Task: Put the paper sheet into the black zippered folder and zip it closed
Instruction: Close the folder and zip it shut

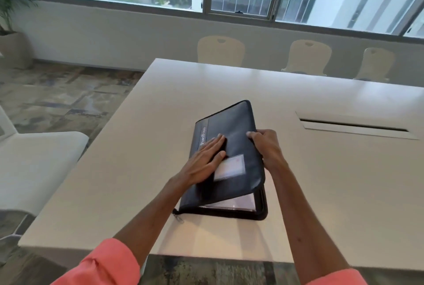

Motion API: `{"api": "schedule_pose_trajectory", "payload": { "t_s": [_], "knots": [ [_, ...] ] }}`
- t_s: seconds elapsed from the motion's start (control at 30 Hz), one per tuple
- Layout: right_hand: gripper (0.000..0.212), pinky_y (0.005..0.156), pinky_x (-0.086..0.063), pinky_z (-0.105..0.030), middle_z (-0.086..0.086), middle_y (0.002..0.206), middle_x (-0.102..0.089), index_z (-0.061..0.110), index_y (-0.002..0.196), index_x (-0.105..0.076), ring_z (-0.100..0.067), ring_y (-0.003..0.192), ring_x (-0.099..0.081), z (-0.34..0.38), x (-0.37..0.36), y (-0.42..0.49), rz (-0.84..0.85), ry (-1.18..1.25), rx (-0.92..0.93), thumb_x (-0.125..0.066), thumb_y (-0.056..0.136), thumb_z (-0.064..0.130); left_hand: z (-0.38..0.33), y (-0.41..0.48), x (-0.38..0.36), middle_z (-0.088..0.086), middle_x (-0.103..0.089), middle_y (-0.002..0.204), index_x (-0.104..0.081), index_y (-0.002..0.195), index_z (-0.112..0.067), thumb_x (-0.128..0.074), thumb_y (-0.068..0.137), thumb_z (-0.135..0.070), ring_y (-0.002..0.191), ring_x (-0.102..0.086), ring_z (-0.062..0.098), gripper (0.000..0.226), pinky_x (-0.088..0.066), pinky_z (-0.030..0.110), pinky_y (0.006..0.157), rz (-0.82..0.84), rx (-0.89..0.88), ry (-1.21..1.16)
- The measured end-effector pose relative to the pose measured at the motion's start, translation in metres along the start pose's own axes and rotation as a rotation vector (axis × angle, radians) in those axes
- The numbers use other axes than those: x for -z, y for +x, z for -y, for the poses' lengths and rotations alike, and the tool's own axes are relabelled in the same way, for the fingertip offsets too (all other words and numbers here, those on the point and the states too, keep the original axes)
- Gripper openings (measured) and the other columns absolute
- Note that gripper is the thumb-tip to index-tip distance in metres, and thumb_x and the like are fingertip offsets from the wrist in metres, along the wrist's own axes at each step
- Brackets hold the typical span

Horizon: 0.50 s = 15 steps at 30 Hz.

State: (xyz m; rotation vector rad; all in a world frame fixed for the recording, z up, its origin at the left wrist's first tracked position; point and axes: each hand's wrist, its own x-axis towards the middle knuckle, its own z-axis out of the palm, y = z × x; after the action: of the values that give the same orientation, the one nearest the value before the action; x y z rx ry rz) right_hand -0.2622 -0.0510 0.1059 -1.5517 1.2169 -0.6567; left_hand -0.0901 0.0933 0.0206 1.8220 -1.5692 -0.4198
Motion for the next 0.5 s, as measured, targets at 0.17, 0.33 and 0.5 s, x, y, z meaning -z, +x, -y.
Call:
{"api": "schedule_pose_trajectory", "payload": {
  "t_s": [0.17, 0.33, 0.5],
  "knots": [
    [0.017, 0.07, -0.056, -0.037, -0.011, 0.085, -0.078, 0.006, 0.085, -0.076, -0.033, 0.087, -0.076, -0.046, 0.016, 0.008, -0.053, -0.213, -0.034, -0.069, 0.087, 0.021, 0.01, 0.001, -0.031, -0.016, 0.0, 0.181, -0.007, 0.174, -0.034, -0.022, 0.117, -0.055, 0.165, 0.005, 0.0, 0.063, -0.002, 0.038, 0.138, 0.101, 0.068, 0.191],
    [0.024, 0.092, -0.058, -0.043, -0.015, 0.115, -0.073, 0.006, 0.118, -0.068, -0.036, 0.107, -0.071, -0.075, -0.001, 0.014, -0.07, -0.349, -0.021, -0.061, 0.096, 0.014, 0.012, 0.003, -0.045, -0.015, 0.006, 0.181, -0.001, 0.174, -0.032, -0.017, 0.117, -0.054, 0.165, 0.012, 0.0, 0.063, 0.005, 0.034, 0.137, 0.129, 0.085, 0.313],
    [0.064, 0.115, -0.043, -0.049, -0.019, 0.16, -0.043, 0.005, 0.161, -0.039, -0.039, 0.147, -0.043, -0.089, -0.026, 0.006, -0.061, -0.612, 0.102, -0.062, 0.105, 0.026, 0.019, 0.006, -0.054, -0.014, 0.006, 0.181, -0.001, 0.174, -0.03, -0.013, 0.116, -0.056, 0.166, 0.011, 0.002, 0.065, 0.001, 0.037, 0.138, 0.095, 0.103, 0.403]
  ]
}}
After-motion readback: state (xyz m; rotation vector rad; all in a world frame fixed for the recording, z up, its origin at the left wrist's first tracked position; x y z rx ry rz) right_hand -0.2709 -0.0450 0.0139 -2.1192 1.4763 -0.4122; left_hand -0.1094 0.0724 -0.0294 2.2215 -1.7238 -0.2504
